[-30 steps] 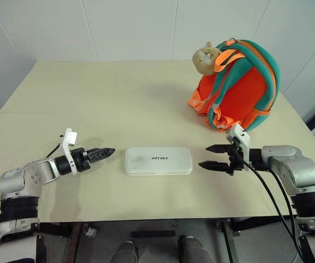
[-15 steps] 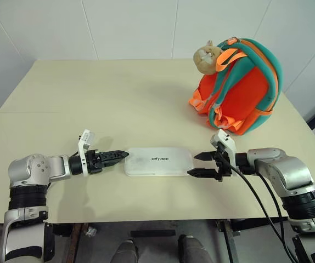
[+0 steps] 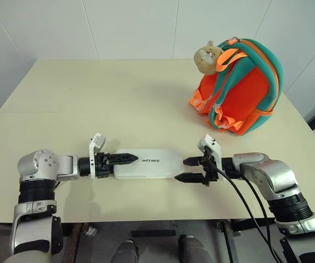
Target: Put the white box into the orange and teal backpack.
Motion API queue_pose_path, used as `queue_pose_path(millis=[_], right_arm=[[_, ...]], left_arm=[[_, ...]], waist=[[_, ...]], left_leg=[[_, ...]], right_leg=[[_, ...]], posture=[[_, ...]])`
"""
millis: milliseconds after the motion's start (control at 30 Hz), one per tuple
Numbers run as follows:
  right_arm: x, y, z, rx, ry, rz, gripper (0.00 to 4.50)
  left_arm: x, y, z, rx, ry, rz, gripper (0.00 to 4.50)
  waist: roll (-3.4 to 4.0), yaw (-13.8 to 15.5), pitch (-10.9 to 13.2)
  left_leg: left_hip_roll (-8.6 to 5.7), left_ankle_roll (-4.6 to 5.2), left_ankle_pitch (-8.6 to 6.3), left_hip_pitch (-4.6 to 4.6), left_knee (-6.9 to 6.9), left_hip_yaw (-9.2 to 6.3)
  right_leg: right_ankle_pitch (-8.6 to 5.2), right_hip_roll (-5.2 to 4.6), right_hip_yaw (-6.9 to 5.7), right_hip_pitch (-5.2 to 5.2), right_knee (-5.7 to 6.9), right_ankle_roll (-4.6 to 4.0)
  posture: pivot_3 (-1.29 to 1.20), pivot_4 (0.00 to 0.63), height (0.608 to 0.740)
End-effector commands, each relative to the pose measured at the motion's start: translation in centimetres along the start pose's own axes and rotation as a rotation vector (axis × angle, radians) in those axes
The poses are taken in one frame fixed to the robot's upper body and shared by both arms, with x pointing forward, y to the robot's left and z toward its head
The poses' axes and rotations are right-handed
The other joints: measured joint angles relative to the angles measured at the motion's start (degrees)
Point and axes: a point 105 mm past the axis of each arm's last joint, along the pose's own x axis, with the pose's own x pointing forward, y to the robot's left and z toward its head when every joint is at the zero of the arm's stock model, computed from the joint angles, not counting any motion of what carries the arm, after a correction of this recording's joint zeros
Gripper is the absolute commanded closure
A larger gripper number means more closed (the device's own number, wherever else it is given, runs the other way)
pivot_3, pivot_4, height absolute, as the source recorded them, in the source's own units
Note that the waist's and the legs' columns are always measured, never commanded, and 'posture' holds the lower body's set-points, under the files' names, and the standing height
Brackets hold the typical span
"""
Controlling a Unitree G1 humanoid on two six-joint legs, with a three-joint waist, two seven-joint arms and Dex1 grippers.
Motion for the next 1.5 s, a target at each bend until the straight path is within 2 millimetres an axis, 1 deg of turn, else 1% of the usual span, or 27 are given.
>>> queue_pose_path(millis=[33, 167, 200, 267, 333, 367, 500, 533, 567, 700, 833, 900, 967, 1033, 1133, 1267, 1367, 1500], right_arm=[[0.2, -0.1, 0.6, -0.049, -0.02, -0.007, 0.0], [0.0, -0.6, 0.3, -0.057, -0.016, -0.029, 0.0], [-0.2, -0.7, 0.2, -0.057, -0.015, -0.033, 0.0], [-0.4, -0.7, 0.0, -0.058, -0.013, -0.041, 0.0], [-0.6, -0.9, -0.1, -0.061, -0.015, -0.056, 0.0], [-0.7, -1.0, -0.2, -0.063, -0.017, -0.064, 0.0], [-1.1, -1.1, -0.1, -0.063, -0.042, -0.089, 0.0], [-1.2, -1.1, 0.0, -0.063, -0.052, -0.097, 0.0], [-1.5, -1.2, 0.1, -0.063, -0.064, -0.111, 0.0], [-3.1, -2.3, 1.3, -0.074, -0.127, -0.217, 0.0], [-7.0, -5.2, 4.1, -0.097, -0.243, -0.448, 0.0], [-8.9, -6.1, 5.6, -0.104, -0.308, -0.546, 0.0], [-10.9, -7.1, 7.4, -0.113, -0.392, -0.667, 0.0], [-11.8, -7.8, 8.4, -0.119, -0.434, -0.753, 0.0], [-11.9, -8.8, 9.5, -0.108, -0.484, -0.812, 0.0], [-10.9, -10.1, 10.7, -0.074, -0.526, -0.824, 0.0], [-9.8, -11.1, 12.0, -0.049, -0.567, -0.814, 0.0], [-8.0, -12.3, 13.7, -0.024, -0.617, -0.795, 0.0]], left_arm=[[0.0, -0.1, -0.1, -0.024, 0.005, -0.02, 0.03], [-0.1, -0.1, 0.0, -0.027, 0.001, -0.015, 0.03], [-0.1, 0.0, 0.0, -0.03, 0.002, -0.014, 0.21], [-0.1, 0.0, 0.0, -0.035, 0.0, -0.016, 0.62], [0.0, -0.1, -0.1, -0.041, 0.002, -0.032, 1.17], [0.1, -0.2, -0.2, -0.042, 0.006, -0.046, 1.56], [0.5, -0.5, -0.5, -0.042, 0.008, -0.076, 2.77], [0.6, -0.5, -0.6, -0.044, 0.007, -0.08, 3.03], [0.6, -0.5, -0.6, -0.043, 0.006, -0.082, 3.17], [0.3, -0.9, -0.1, -0.007, -0.032, -0.078, 3.17], [-1.5, -1.0, 1.4, 0.039, -0.129, -0.055, 3.17], [-2.5, -0.5, 1.8, 0.052, -0.164, -0.024, 3.17], [-3.7, 0.4, 1.8, 0.063, -0.191, 0.031, 3.17], [-4.4, 1.1, 1.7, 0.062, -0.214, 0.065, 3.17], [-4.5, 1.7, 1.2, 0.058, -0.218, 0.074, 3.17], [-3.7, 1.9, 0.4, 0.065, -0.199, 0.067, 3.17], [-3.3, 1.6, 0.3, 0.079, -0.202, 0.044, 3.17], [-3.2, 1.5, 0.3, 0.082, -0.227, 0.033, 3.17]], waist=[[0.0, 0.0, 0.0], [0.0, 0.0, 0.0], [0.0, 0.0, 0.0], [0.0, 0.0, 0.0], [0.0, 0.0, 0.0], [0.0, 0.0, 0.0], [-0.01, 0.0, 0.0], [-0.01, 0.1, 0.0], [-0.01, 0.1, 0.0], [-0.01, 0.1, 0.0], [-0.01, -0.1, 0.0], [-0.01, -0.2, 0.0], [-0.01, -0.4, 0.0], [-0.01, -0.3, 0.0], [-0.03, -0.3, 0.0], [-0.03, -0.4, 0.0], [-0.03, -0.3, 0.0], [-0.03, -0.3, 0.0]], left_leg=[[0.0, 0.0, 0.0, 0.0, 0.0, 0.0], [0.0, 0.0, 0.0, 0.0, 0.01, 0.0], [0.0, 0.0, 0.0, 0.01, 0.0, 0.0], [0.0, -0.01, 0.01, 0.01, 0.0, 0.0], [0.0, -0.01, 0.01, 0.0, 0.0, 0.0], [0.0, -0.01, 0.01, 0.0, 0.0, 0.0], [0.0, -0.01, 0.01, 0.0, 0.01, 0.0], [0.0, -0.01, 0.01, 0.01, 0.01, 0.0], [0.0, -0.01, 0.01, 0.02, 0.01, 0.0], [0.0, -0.03, 0.02, 0.02, 0.03, 0.0], [-0.01, -0.04, 0.03, 0.02, 0.03, 0.0], [0.0, -0.05, 0.03, 0.02, 0.01, 0.02], [0.02, -0.05, 0.03, 0.03, -0.06, 0.02], [0.03, -0.05, 0.03, 0.03, -0.1, 0.03], [0.03, -0.05, 0.02, 0.04, -0.09, 0.03], [0.02, -0.06, 0.04, 0.05, -0.07, 0.03], [0.02, -0.06, 0.05, 0.06, -0.07, 0.04], [0.02, -0.07, 0.06, 0.06, -0.08, 0.02]], right_leg=[[0.0, 0.0, 0.0, 0.0, 0.0, 0.0], [0.0, 0.0, 0.0, 0.0, 0.01, 0.0], [0.0, 0.0, 0.0, 0.0, 0.01, 0.0], [0.0, 0.0, 0.0, 0.0, 0.02, 0.0], [0.0, 0.0, 0.0, 0.0, 0.02, 0.0], [0.0, 0.0, 0.0, 0.0, 0.01, 0.0], [0.0, 0.0, 0.0, 0.0, 0.01, 0.0], [0.0, 0.0, 0.0, 0.01, 0.02, 0.0], [0.0, -0.01, 0.0, 0.03, 0.03, 0.0], [0.01, -0.01, 0.0, 0.02, 0.03, 0.0], [0.02, -0.01, 0.0, 0.0, 0.04, -0.02], [0.02, 0.0, 0.02, -0.03, 0.05, -0.04], [-0.01, 0.01, 0.01, -0.06, 0.05, -0.09], [-0.04, 0.0, 0.02, -0.08, 0.05, -0.13], [-0.04, -0.01, 0.02, -0.06, 0.03, -0.13], [-0.02, 0.0, 0.02, -0.04, 0.06, -0.12], [-0.01, 0.0, 0.02, -0.04, 0.09, -0.13], [-0.01, 0.0, 0.02, -0.04, 0.11, -0.12]], posture=[[0.0, 0.15, 0.74], [0.0, 0.15, 0.74], [0.0, 0.15, 0.74], [0.0, 0.15, 0.74], [0.0, 0.15, 0.74], [0.0, 0.15, 0.74], [0.0, 0.15, 0.74], [0.0, 0.15, 0.74], [0.0, 0.15, 0.74], [0.0, 0.15, 0.74], [0.0, 0.15, 0.74], [0.0, 0.15, 0.74], [0.0, 0.15, 0.74], [0.0, 0.15, 0.74], [0.0, 0.15, 0.74], [0.0, 0.15, 0.74], [0.0, 0.15, 0.74], [0.0, 0.15, 0.74]])
